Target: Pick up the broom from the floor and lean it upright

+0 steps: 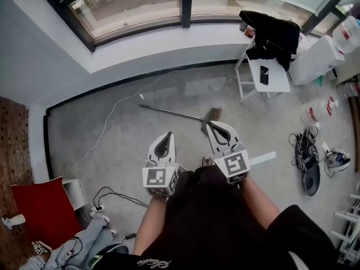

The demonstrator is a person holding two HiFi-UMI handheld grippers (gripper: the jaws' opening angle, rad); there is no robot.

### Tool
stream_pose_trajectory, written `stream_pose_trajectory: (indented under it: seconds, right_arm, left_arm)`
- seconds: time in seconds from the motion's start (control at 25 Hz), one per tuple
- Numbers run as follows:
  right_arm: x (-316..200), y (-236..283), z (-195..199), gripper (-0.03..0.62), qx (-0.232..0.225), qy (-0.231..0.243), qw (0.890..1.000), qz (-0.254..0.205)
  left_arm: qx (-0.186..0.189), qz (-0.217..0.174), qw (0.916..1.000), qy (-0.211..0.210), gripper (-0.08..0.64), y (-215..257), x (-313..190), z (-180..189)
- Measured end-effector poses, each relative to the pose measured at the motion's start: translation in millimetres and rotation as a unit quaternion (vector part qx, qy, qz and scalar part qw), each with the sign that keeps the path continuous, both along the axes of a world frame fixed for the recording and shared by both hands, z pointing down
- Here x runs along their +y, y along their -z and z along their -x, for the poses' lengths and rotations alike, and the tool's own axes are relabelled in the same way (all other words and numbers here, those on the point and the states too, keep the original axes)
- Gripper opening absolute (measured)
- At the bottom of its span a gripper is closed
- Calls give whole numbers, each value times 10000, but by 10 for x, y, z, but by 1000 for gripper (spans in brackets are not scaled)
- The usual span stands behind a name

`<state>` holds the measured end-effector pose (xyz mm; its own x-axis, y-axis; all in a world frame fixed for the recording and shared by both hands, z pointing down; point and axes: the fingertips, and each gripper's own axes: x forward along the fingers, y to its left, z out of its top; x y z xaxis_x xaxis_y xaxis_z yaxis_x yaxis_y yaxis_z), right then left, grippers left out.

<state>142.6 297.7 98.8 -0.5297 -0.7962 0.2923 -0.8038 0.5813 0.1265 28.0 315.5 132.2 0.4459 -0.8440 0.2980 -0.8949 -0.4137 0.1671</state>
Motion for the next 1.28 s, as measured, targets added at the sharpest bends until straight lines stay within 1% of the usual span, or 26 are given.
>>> stream_pose_trajectory:
  seconds: [0.16,0.28,0.44,0.6,0.76,0.84,0.96,1.08,1.16,1.28]
  right_arm:
    - [-135,-81,95,8,-1,86,9997,238]
    - [-344,-215,141,8,110,209,9992,332]
    - [-734,-342,277,8,-4,330,9978,571]
    - [-1191,-571,407,8,58,625,9963,587]
    - [-1625,-698,580,8,-29,754,9937,823]
    - [-1807,-788,603,8,-52,804,9923,941]
    - [-2003,-1063,557,8,204,1040,9903,901]
    - [-2163,-1361,581,8,339,1169,9864,1108]
    - [-2258,-1567,599,8,319,1190,9838,1300]
    - [-2410,-1860,615,8,436,1263,9802,1463]
  left_arm:
    - [2,107,9999,15,2,-88,-138,45]
    - [-51,213,9997,79,2,-162,-304,103]
    - [-161,351,9991,174,2,-278,-616,201]
    - [-300,532,9979,236,2,-404,-1011,298]
    - [-356,798,9957,299,2,-589,-1384,381]
    - [-407,895,9946,319,2,-699,-1568,372]
    - [-508,997,9932,331,2,-863,-1819,367]
    - [-558,1129,9910,445,2,-1040,-2017,489]
    - [-577,1226,9892,559,2,-1171,-2123,576]
    - [-610,1297,9878,612,2,-1431,-2290,632]
